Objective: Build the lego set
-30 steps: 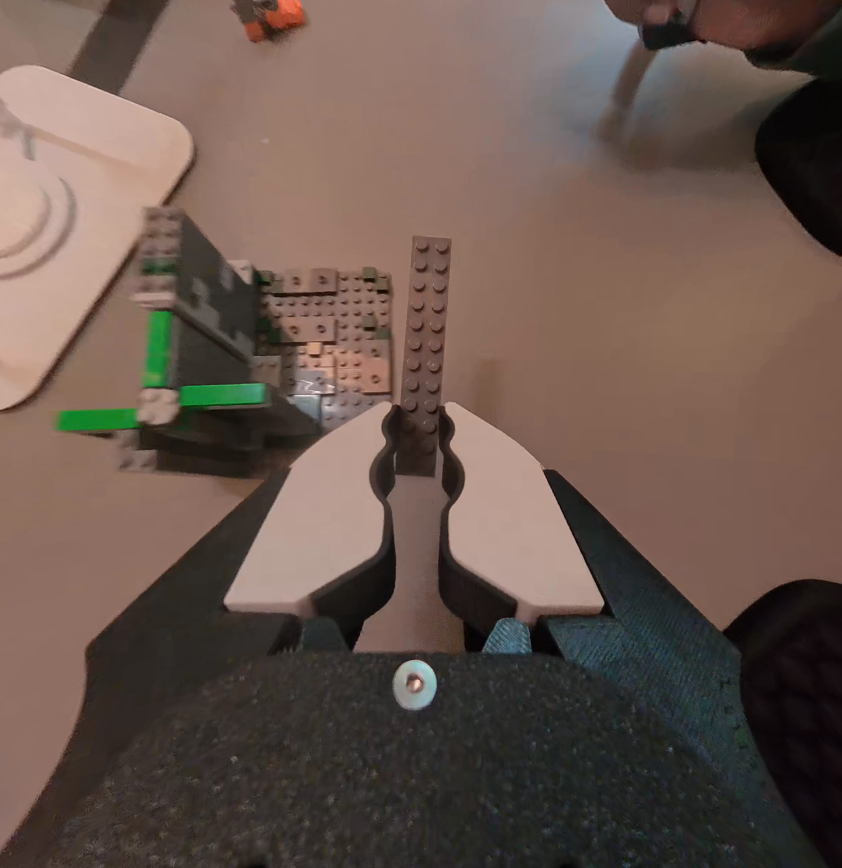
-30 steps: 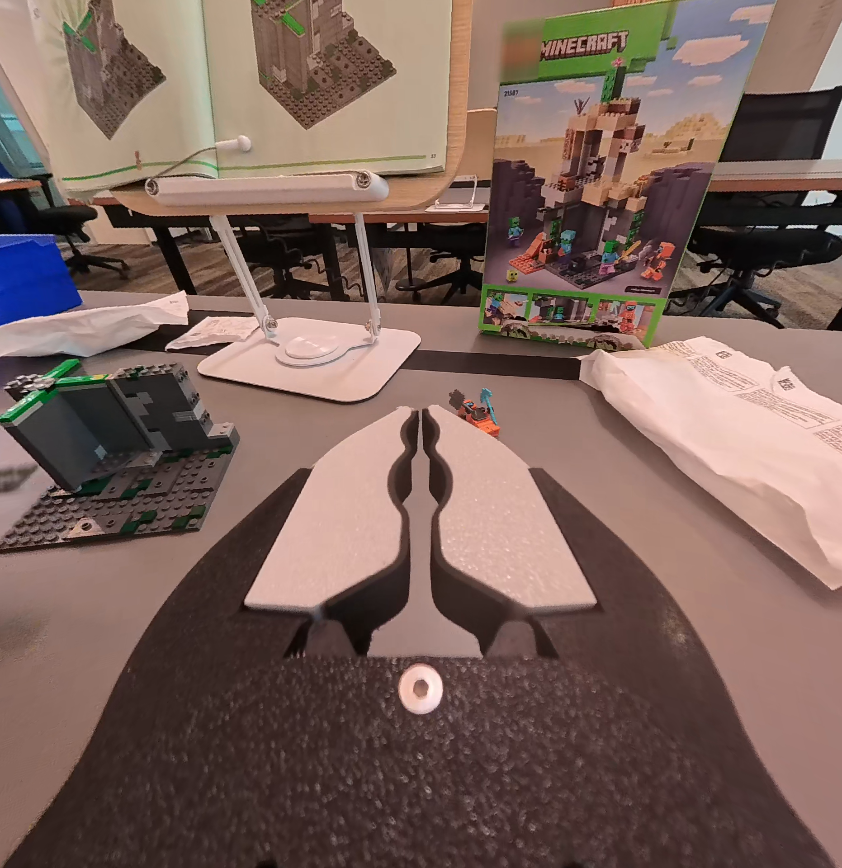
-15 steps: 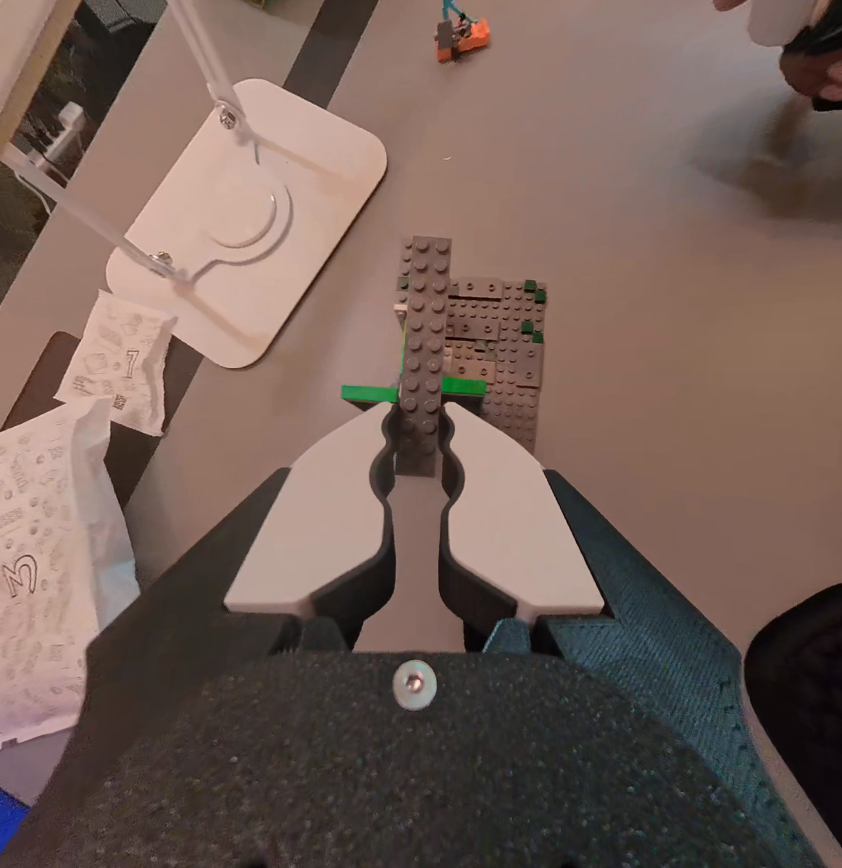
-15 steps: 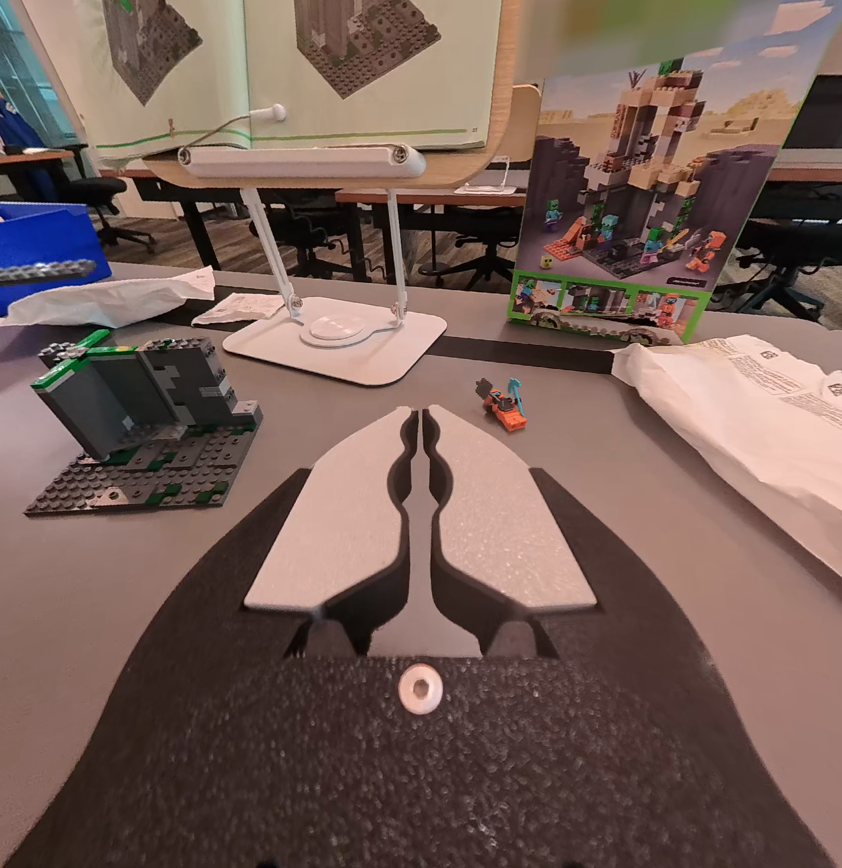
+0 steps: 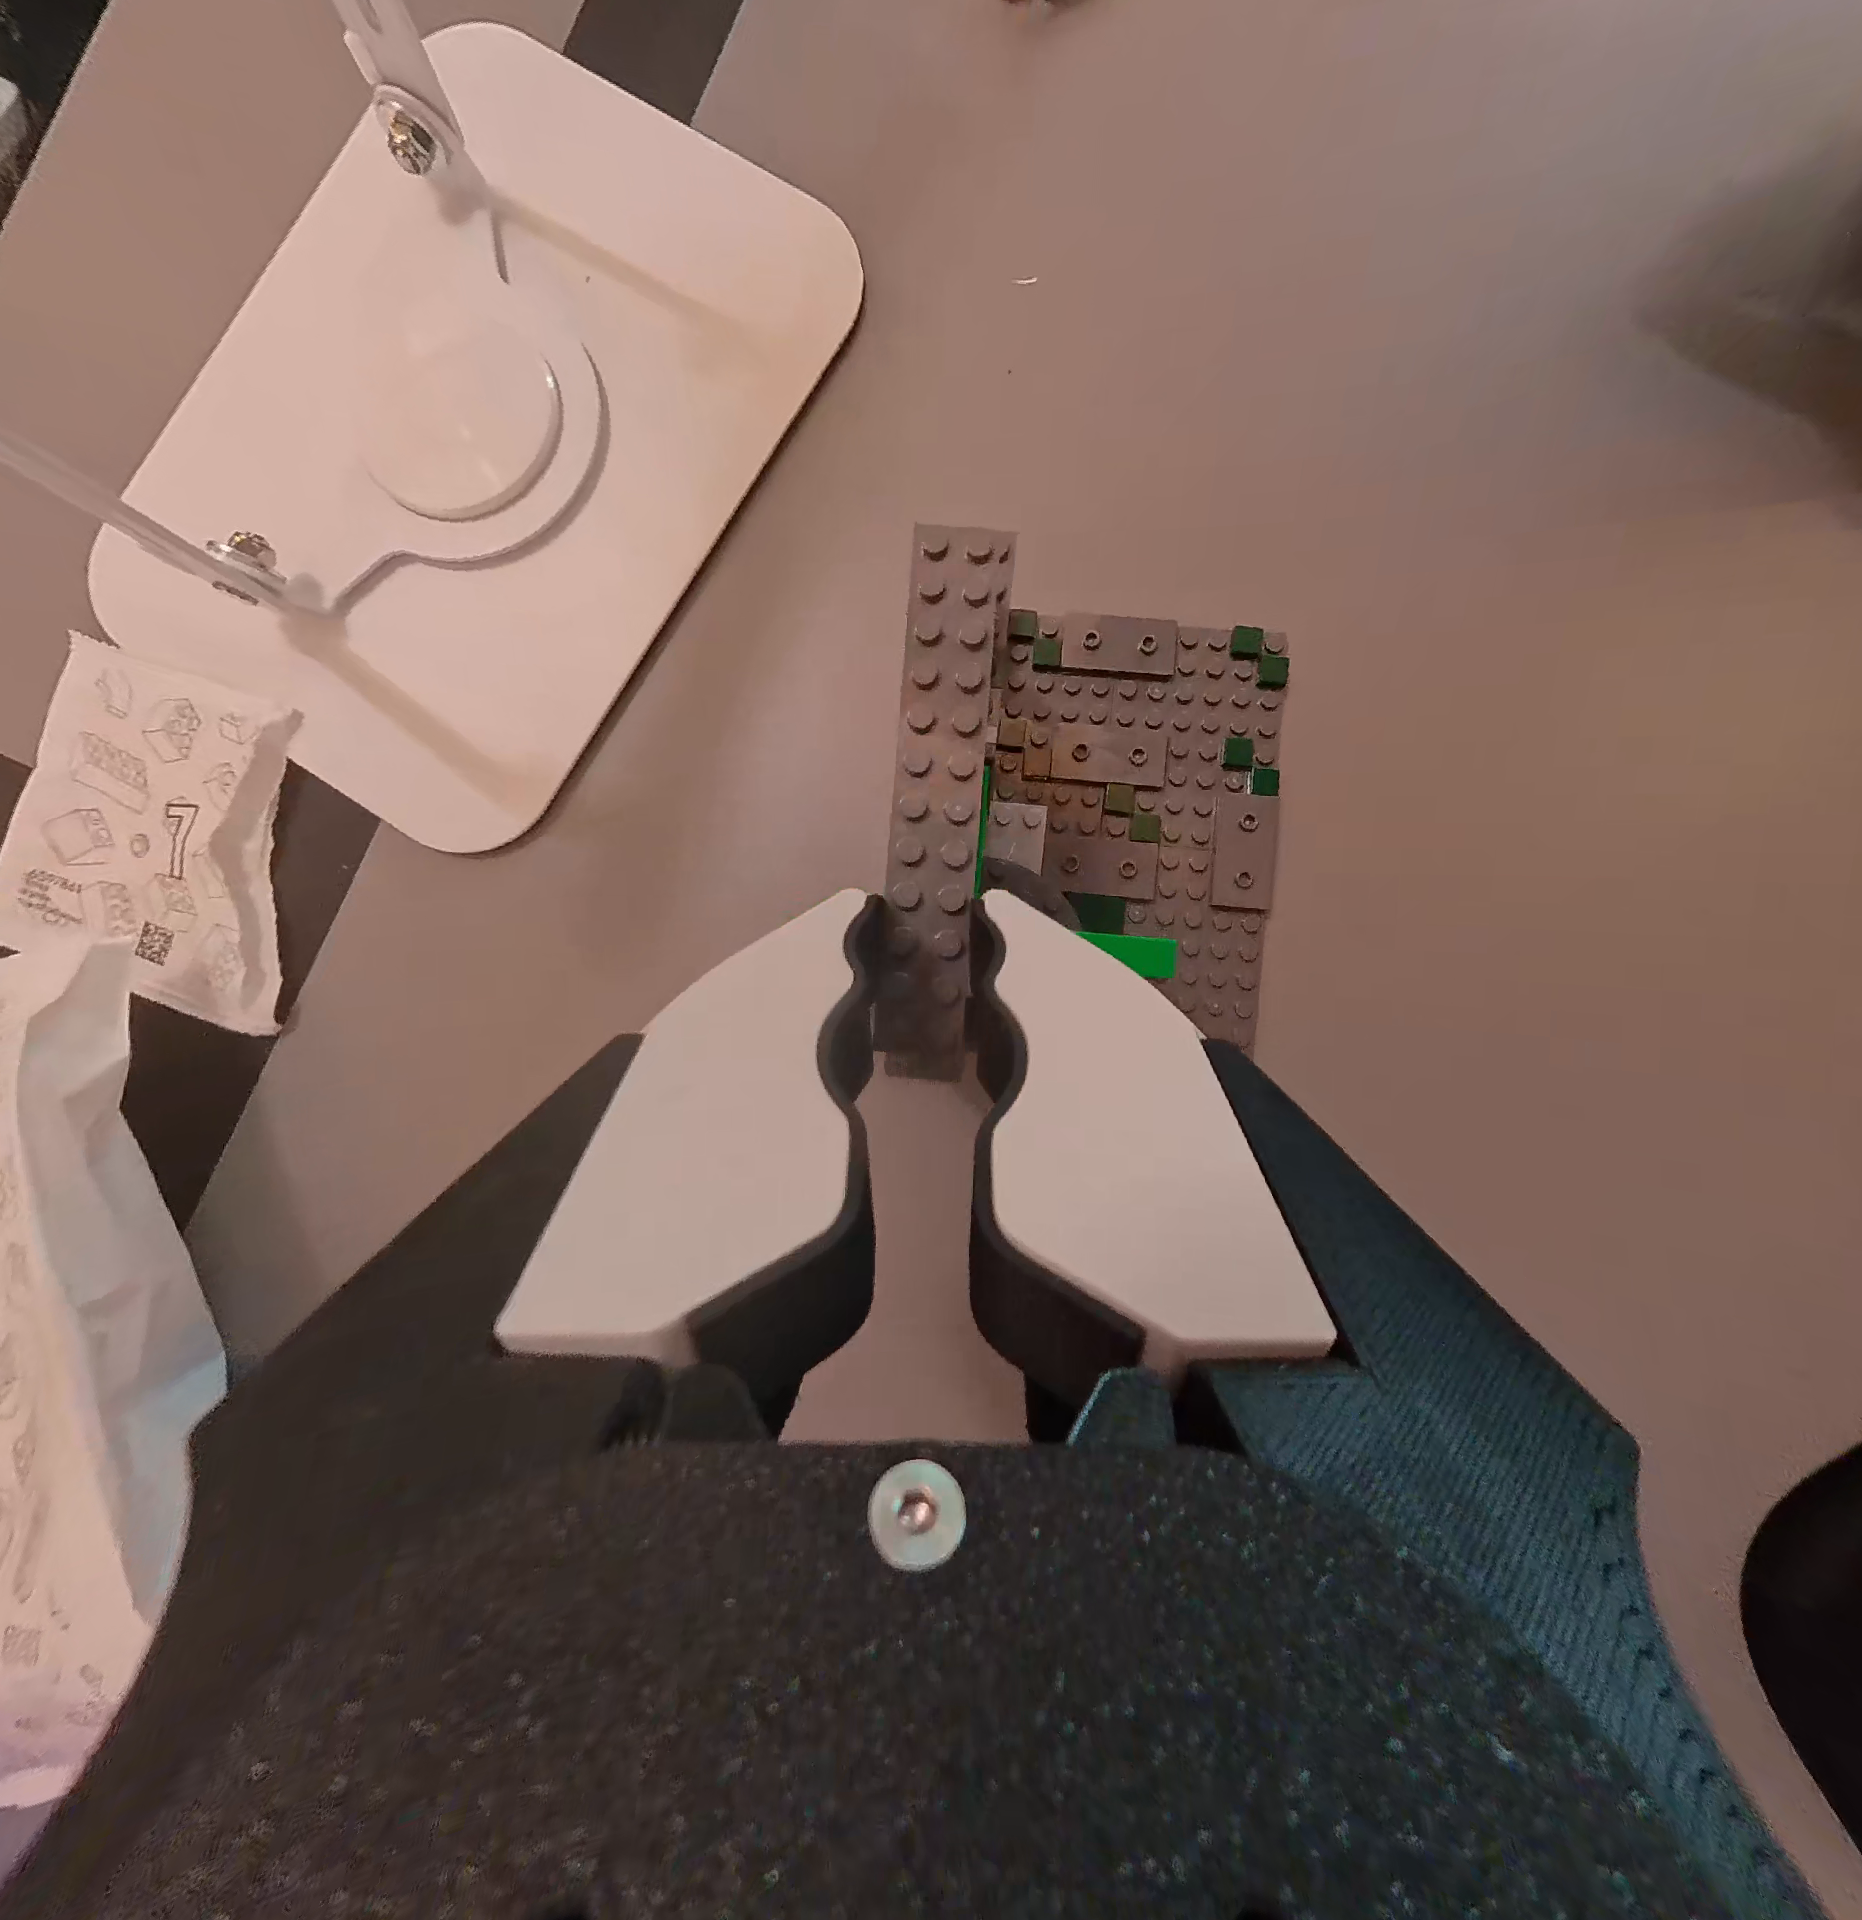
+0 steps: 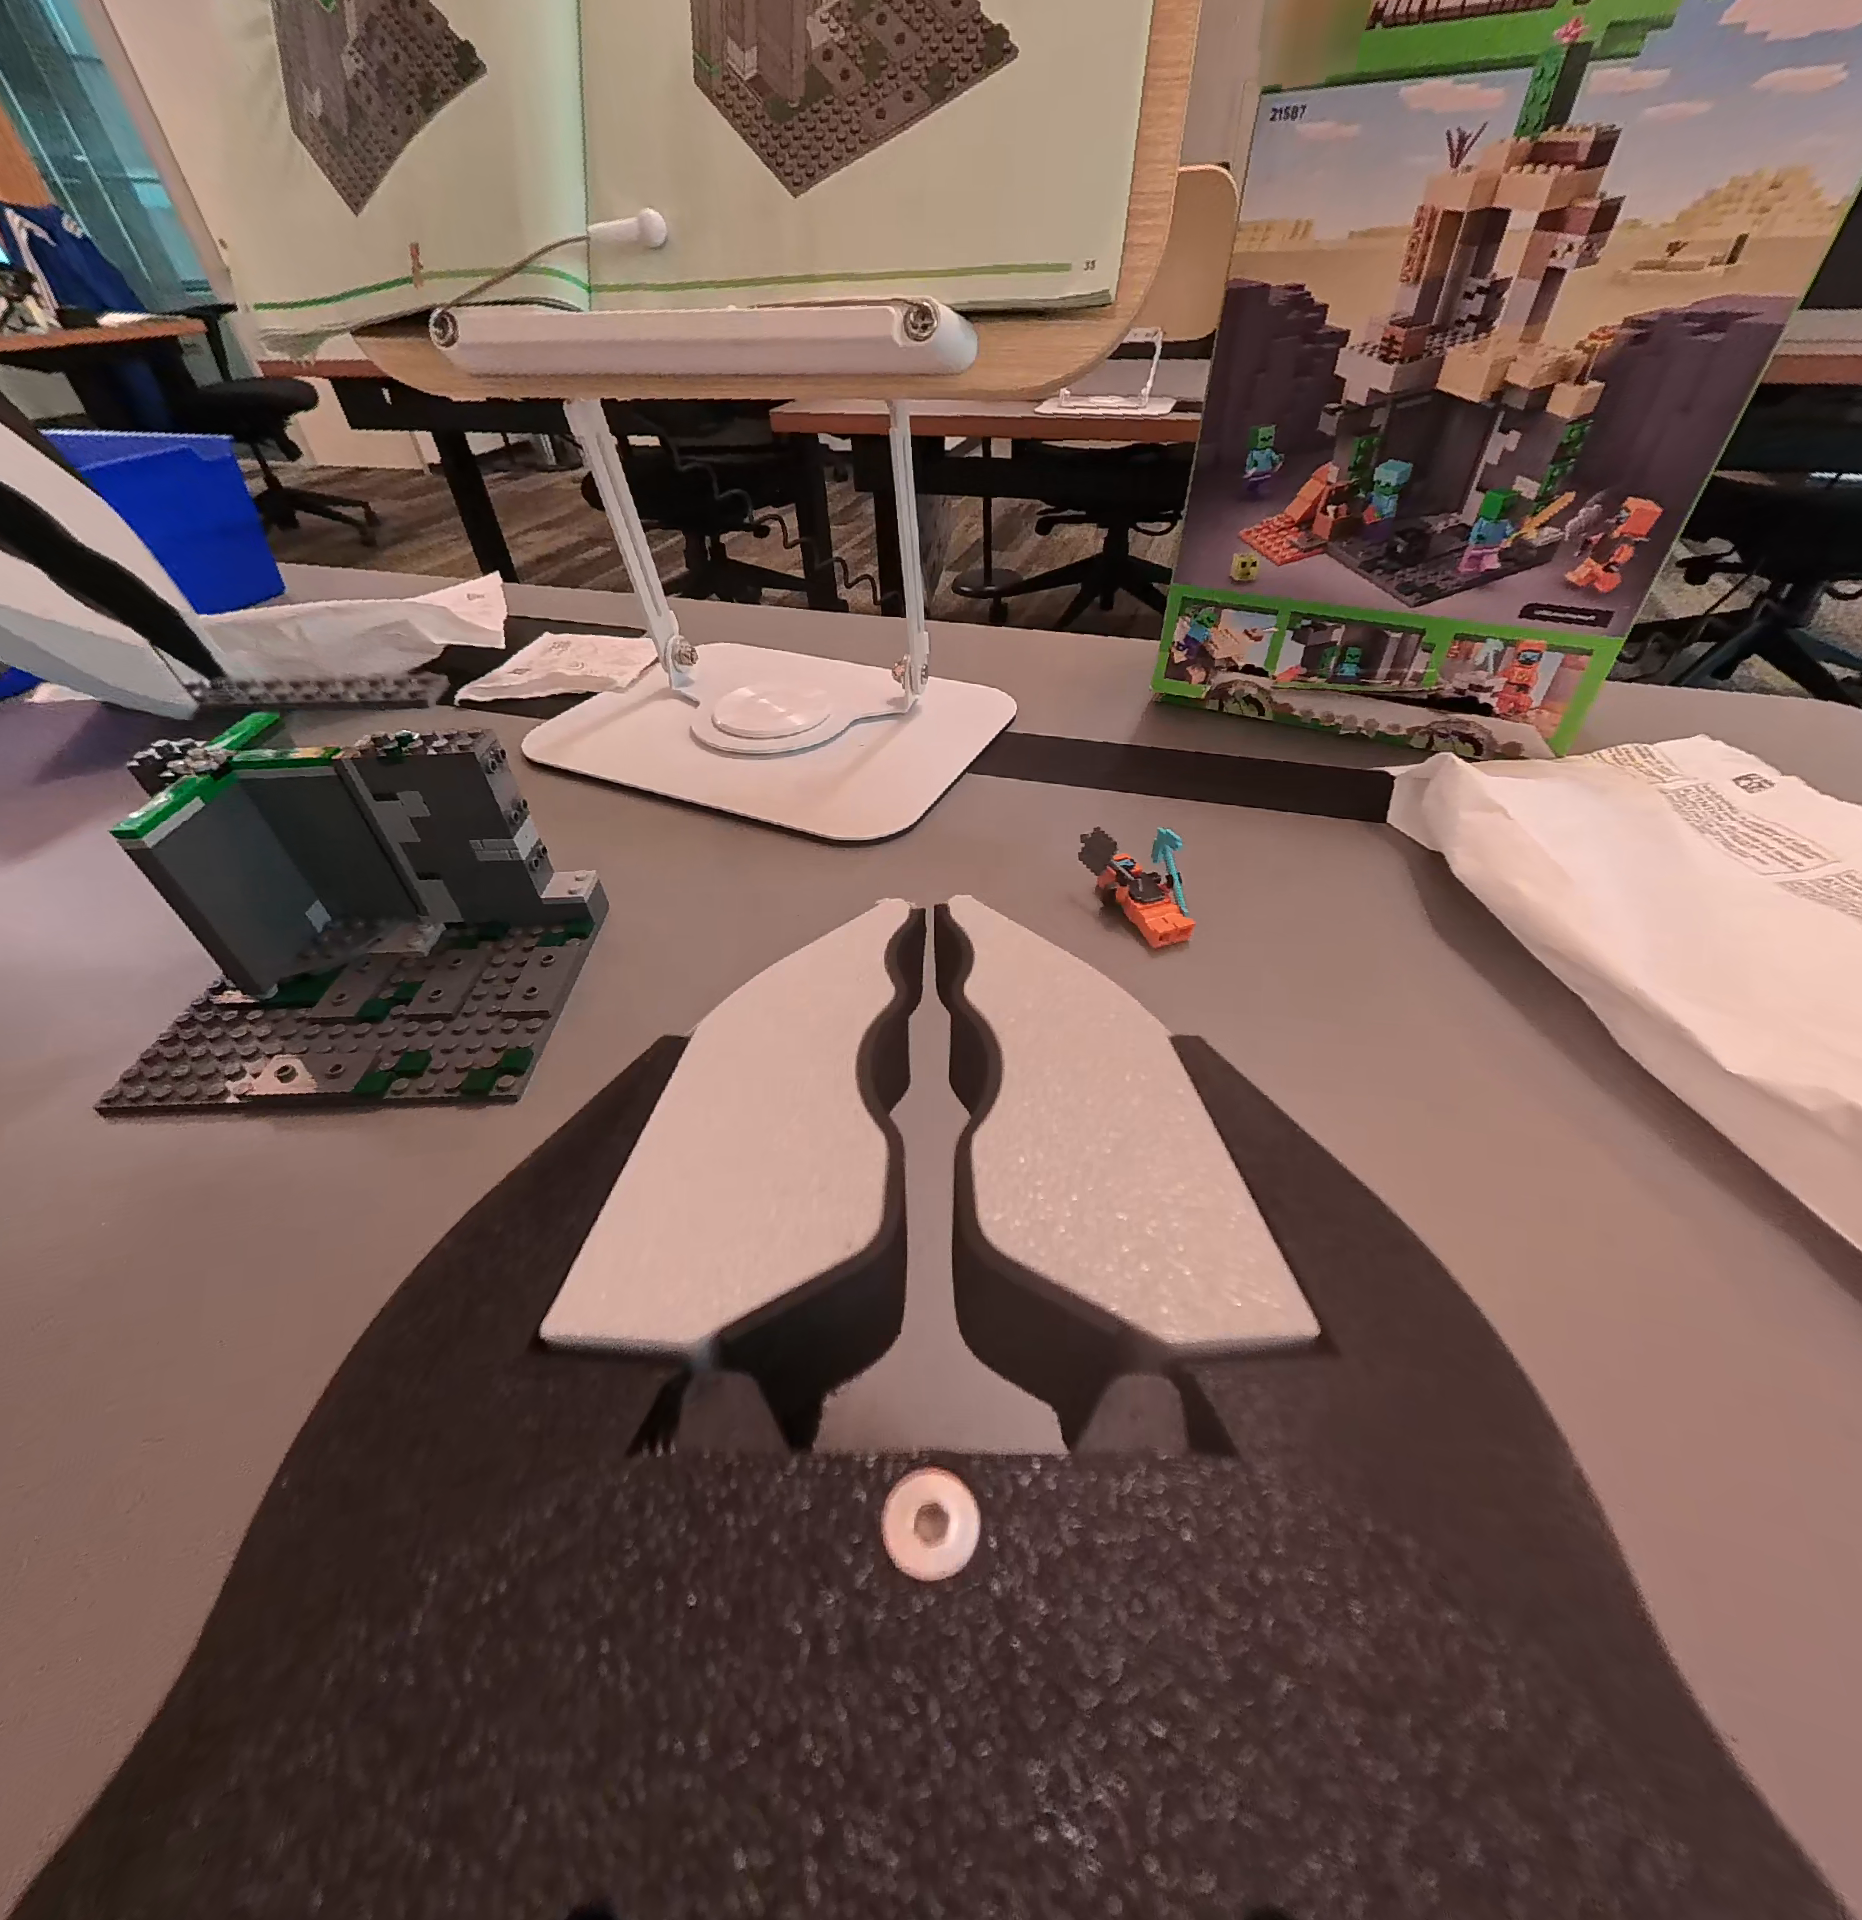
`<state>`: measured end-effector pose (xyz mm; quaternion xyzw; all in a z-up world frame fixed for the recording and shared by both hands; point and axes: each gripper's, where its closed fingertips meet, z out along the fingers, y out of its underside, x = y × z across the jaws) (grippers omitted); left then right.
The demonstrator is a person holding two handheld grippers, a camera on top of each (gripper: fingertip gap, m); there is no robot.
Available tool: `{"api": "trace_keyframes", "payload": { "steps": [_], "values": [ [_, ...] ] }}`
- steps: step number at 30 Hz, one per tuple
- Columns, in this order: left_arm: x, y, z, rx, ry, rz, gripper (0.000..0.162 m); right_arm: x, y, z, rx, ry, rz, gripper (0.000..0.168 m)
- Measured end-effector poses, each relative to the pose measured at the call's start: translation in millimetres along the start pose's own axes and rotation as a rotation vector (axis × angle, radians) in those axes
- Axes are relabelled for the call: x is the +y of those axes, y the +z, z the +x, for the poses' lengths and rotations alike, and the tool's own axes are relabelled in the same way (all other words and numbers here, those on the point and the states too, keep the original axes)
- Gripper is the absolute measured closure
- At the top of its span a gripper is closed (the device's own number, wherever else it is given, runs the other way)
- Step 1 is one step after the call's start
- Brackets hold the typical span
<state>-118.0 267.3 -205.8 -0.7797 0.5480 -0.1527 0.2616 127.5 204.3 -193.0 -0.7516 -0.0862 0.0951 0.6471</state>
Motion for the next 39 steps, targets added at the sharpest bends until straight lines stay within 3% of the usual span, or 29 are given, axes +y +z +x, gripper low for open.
{"api": "trace_keyframes", "payload": {
  "steps": [39],
  "values": [
    [4,13,4,0.016,0.013,-0.001,0.146,2,1,-3,-0.020,0.002,-0.013,0.166]
  ]
}}
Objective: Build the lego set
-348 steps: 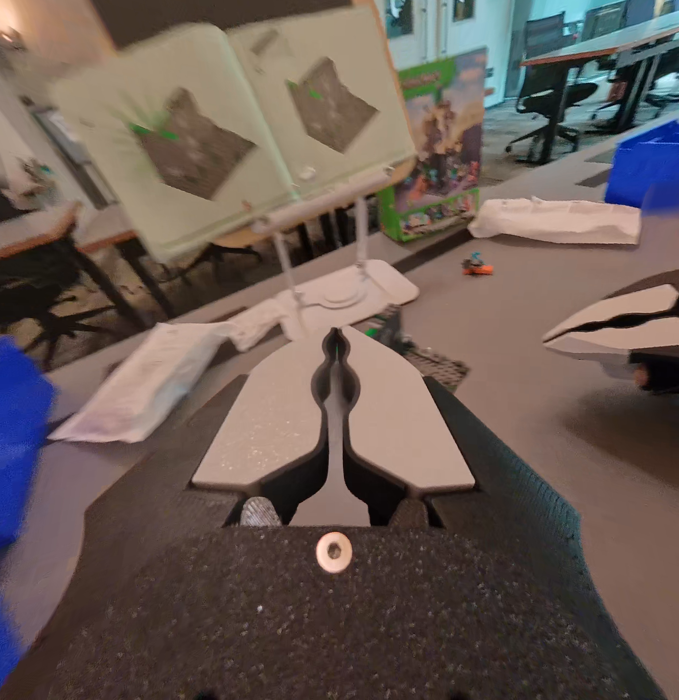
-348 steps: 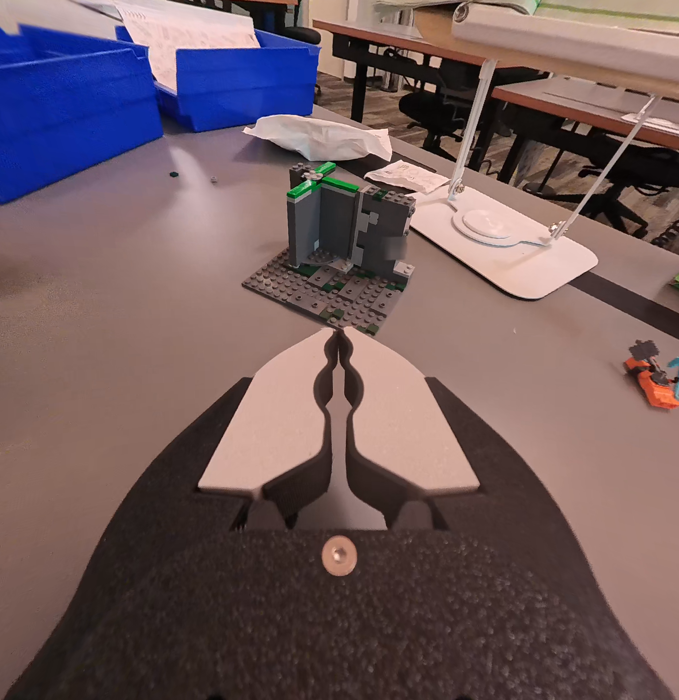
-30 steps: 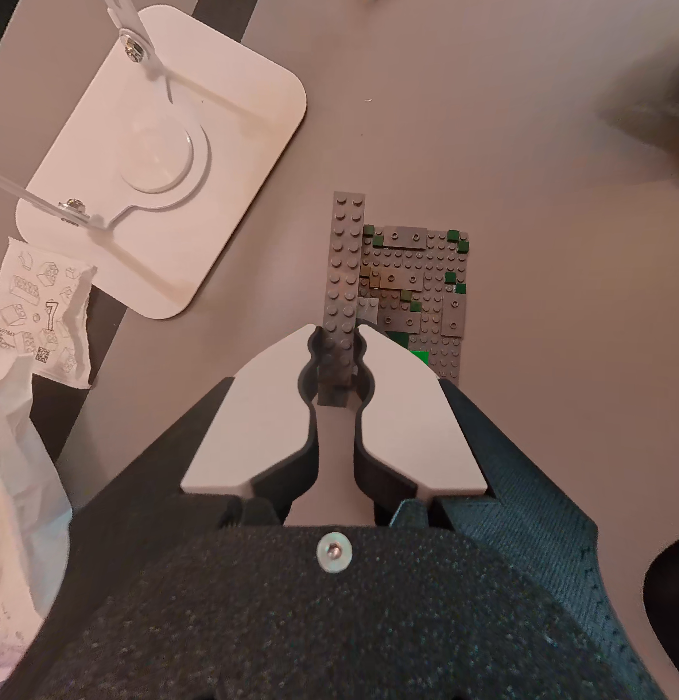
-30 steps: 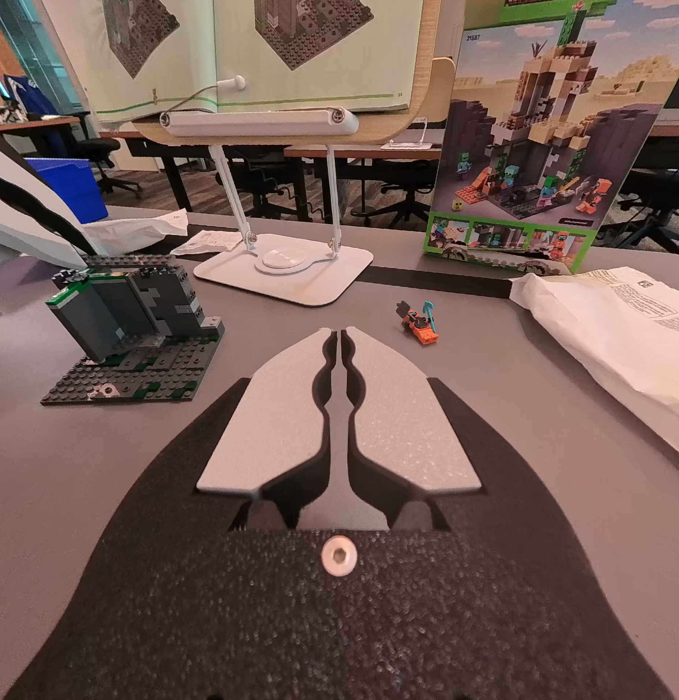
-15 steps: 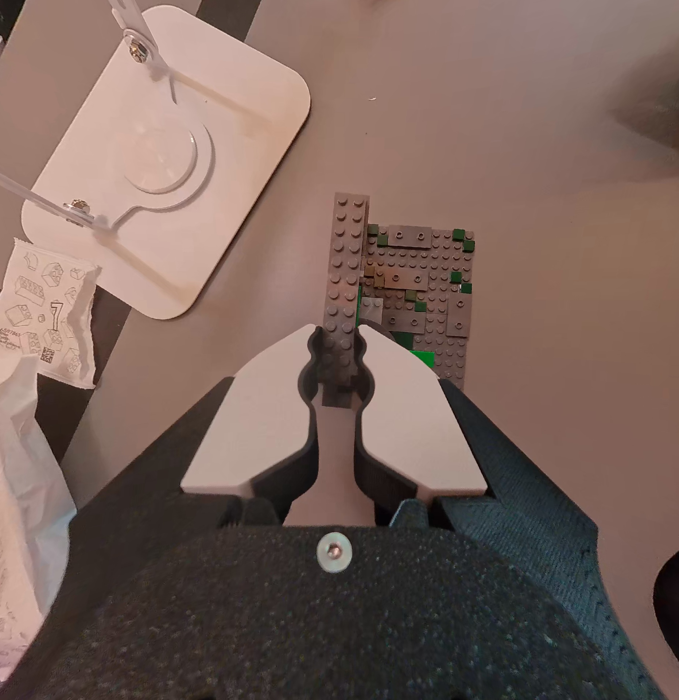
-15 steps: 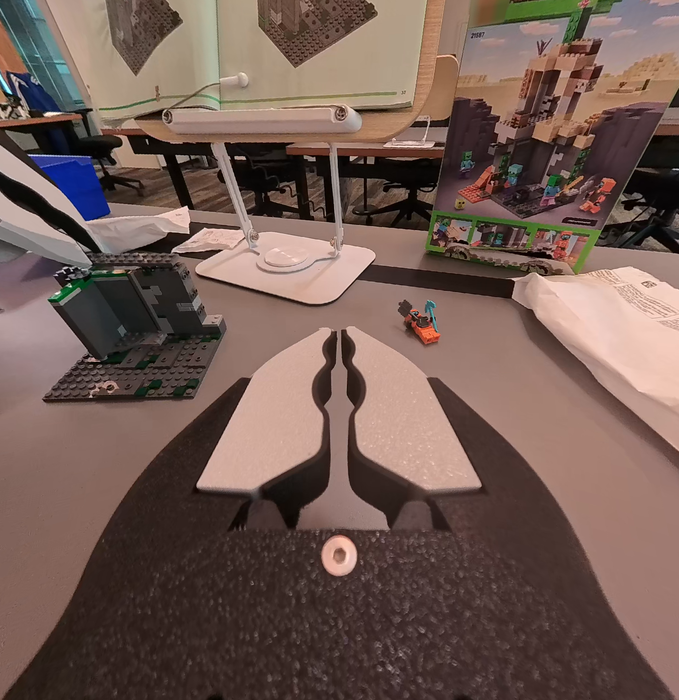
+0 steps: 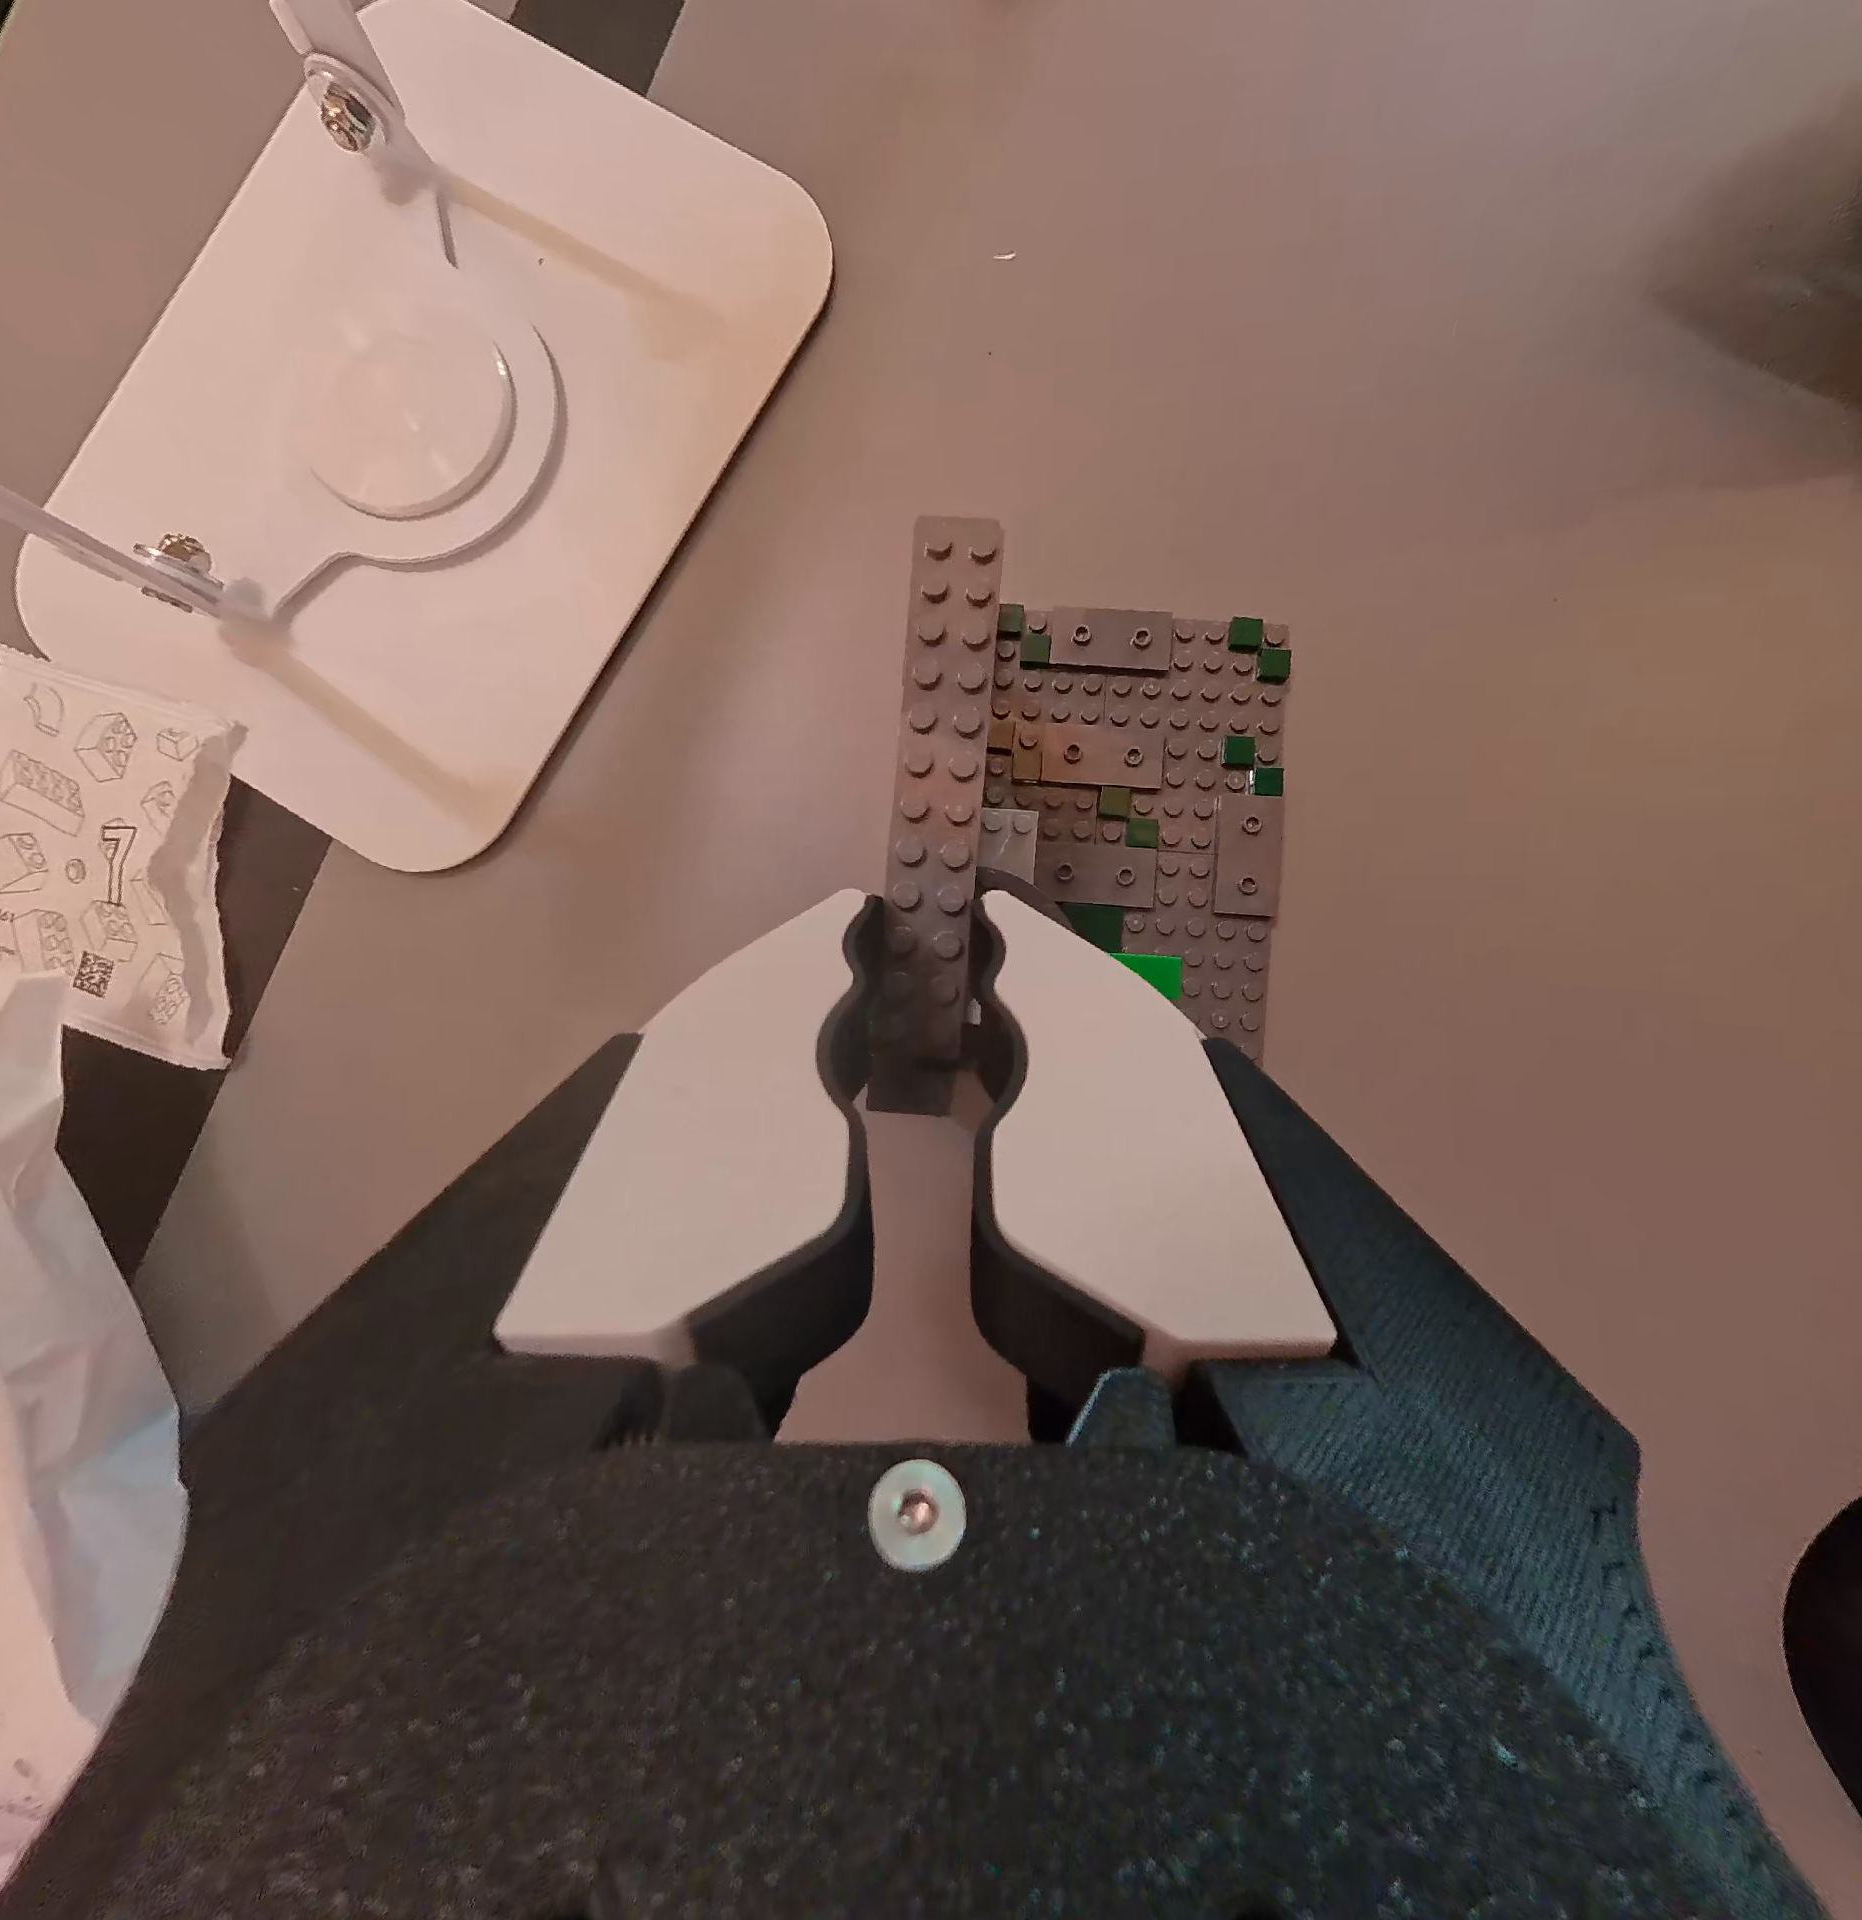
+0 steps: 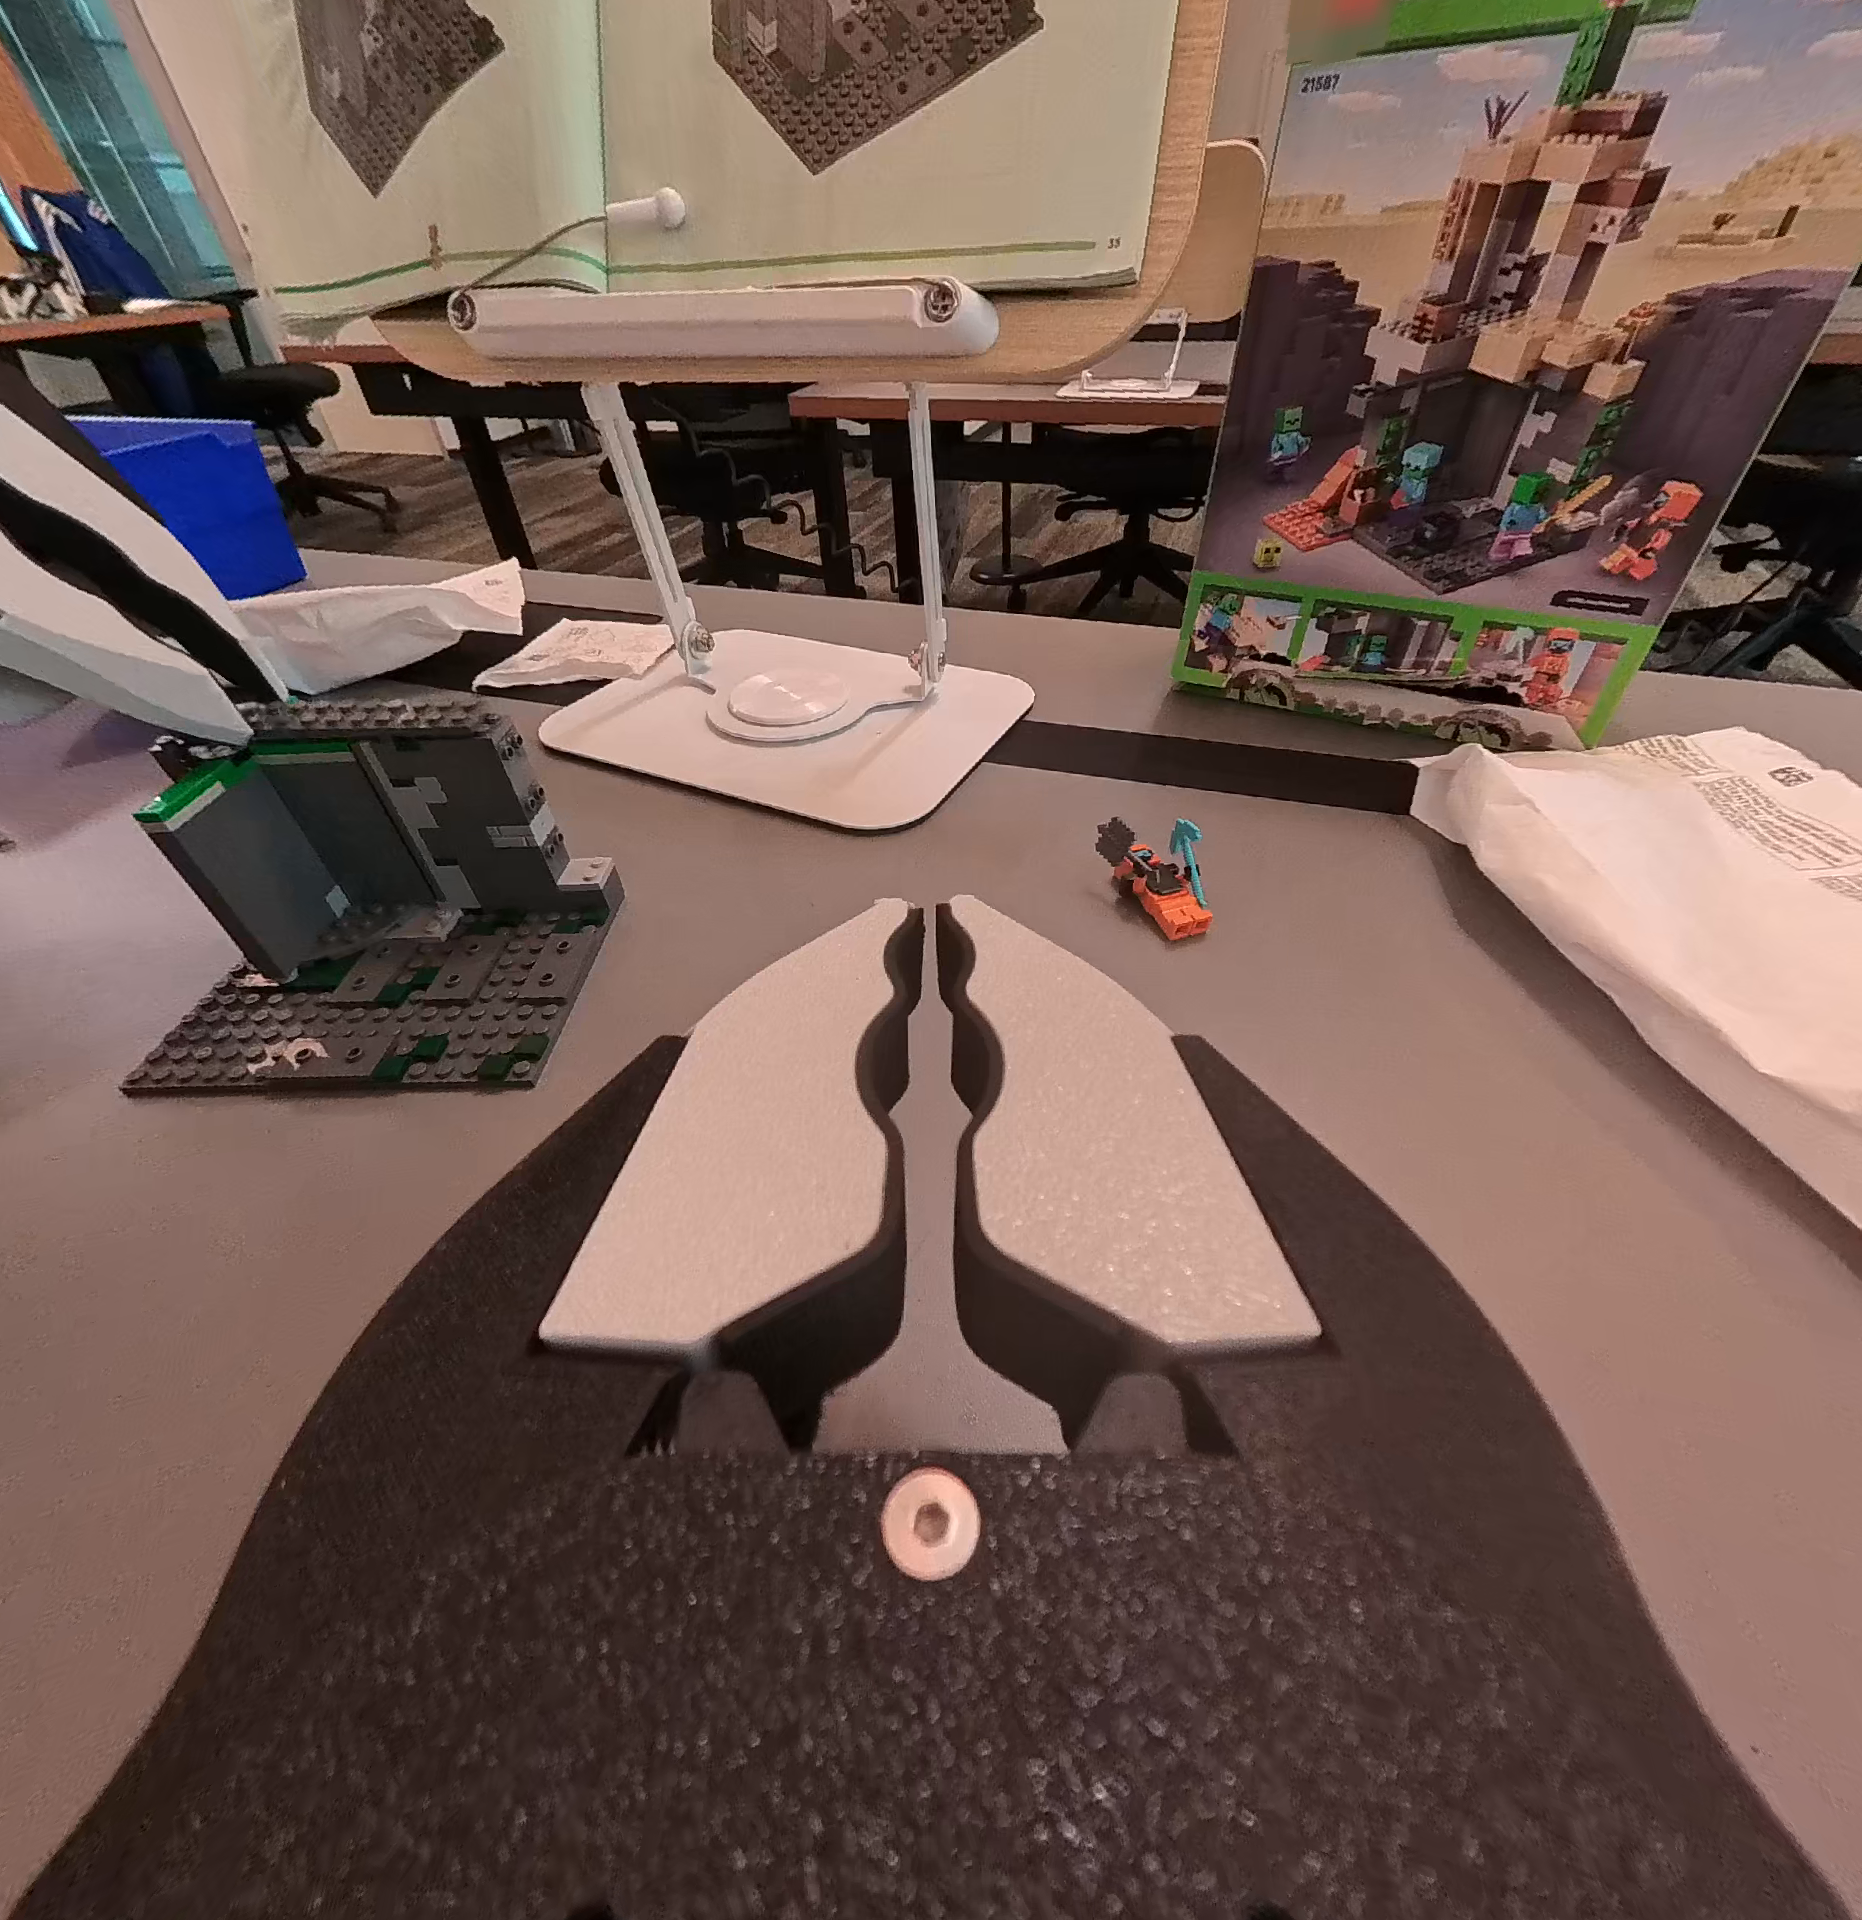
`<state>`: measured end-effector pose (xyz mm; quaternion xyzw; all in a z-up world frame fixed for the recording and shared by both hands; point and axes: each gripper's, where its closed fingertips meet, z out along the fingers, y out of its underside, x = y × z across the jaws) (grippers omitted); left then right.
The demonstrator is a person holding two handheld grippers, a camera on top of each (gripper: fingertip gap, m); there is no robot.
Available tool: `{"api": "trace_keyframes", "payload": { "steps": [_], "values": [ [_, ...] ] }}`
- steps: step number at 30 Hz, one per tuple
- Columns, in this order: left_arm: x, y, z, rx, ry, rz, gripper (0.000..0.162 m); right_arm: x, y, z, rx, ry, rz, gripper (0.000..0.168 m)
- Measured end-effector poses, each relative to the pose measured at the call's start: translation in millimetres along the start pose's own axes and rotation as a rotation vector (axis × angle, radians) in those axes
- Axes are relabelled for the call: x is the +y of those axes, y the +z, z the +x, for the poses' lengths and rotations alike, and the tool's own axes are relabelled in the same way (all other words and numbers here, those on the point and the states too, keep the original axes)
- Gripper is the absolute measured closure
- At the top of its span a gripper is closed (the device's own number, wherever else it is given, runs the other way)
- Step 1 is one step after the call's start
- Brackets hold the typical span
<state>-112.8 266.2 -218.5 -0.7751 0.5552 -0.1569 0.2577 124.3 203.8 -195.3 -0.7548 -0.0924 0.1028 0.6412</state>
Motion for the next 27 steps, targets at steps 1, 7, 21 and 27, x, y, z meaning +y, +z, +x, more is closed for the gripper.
{"api": "trace_keyframes", "payload": {
  "steps": [1,7,21,27],
  "values": [
    [-0.1,0.3,0.5,0.003,0.000,0.001,0.146,0.2,0.0,-0.1,0.000,0.000,-0.001,0.166],
    [-0.6,1.8,2.4,0.007,0.008,0.003,0.146,0.4,0.2,-0.7,-0.002,-0.001,-0.002,0.166],
    [-3.3,3.9,4.9,0.008,0.006,0.010,0.146,0.3,0.0,-0.6,-0.004,0.000,-0.002,0.166],
    [-4.9,3.7,4.0,-0.001,0.008,0.017,0.146,0.3,-0.2,-0.4,-0.004,0.000,-0.003,0.166]
  ]
}}
